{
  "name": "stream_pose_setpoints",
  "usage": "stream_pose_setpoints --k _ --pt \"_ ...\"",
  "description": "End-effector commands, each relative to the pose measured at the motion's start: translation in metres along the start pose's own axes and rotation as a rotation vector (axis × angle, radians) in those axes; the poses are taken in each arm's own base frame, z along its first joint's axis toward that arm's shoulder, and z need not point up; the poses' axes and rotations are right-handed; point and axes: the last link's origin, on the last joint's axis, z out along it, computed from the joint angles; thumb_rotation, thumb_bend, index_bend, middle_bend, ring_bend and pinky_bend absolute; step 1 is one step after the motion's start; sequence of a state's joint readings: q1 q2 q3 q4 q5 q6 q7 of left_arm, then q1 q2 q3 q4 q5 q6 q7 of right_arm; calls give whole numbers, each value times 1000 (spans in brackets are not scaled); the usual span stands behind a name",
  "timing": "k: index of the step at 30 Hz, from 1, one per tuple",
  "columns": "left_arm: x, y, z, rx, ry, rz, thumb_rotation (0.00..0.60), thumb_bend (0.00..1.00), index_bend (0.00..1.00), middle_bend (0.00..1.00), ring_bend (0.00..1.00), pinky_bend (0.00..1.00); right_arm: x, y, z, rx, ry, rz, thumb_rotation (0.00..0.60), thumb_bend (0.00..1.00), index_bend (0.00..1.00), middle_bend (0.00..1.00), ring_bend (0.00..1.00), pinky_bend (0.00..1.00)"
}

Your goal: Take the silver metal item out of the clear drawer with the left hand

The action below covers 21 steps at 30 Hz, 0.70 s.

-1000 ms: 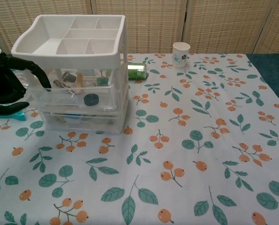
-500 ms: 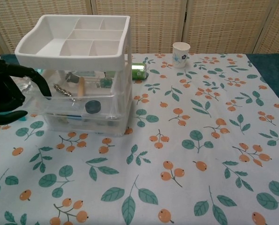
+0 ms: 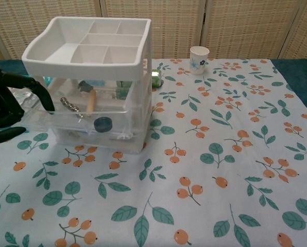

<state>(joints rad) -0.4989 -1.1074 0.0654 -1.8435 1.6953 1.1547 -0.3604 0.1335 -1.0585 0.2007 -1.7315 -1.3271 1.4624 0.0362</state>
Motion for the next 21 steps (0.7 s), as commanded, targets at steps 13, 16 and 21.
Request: stream_pose_setpoints --k 13,16,21 --pt "-2 1 -6 15 -3 5 600 421 280 878 903 1000 1 3 -1 -7 3 1 600 262 0 217 206 363" --pt "0 1 -9 24 -1 9 600 421 254 870 900 994 2 2 -1 -6 5 2 600 262 0 217 206 364" --pt "3 0 -13 42 -3 22 600 421 251 862 897 980 1 2 -2 -4 2 8 600 262 0 217 206 364"
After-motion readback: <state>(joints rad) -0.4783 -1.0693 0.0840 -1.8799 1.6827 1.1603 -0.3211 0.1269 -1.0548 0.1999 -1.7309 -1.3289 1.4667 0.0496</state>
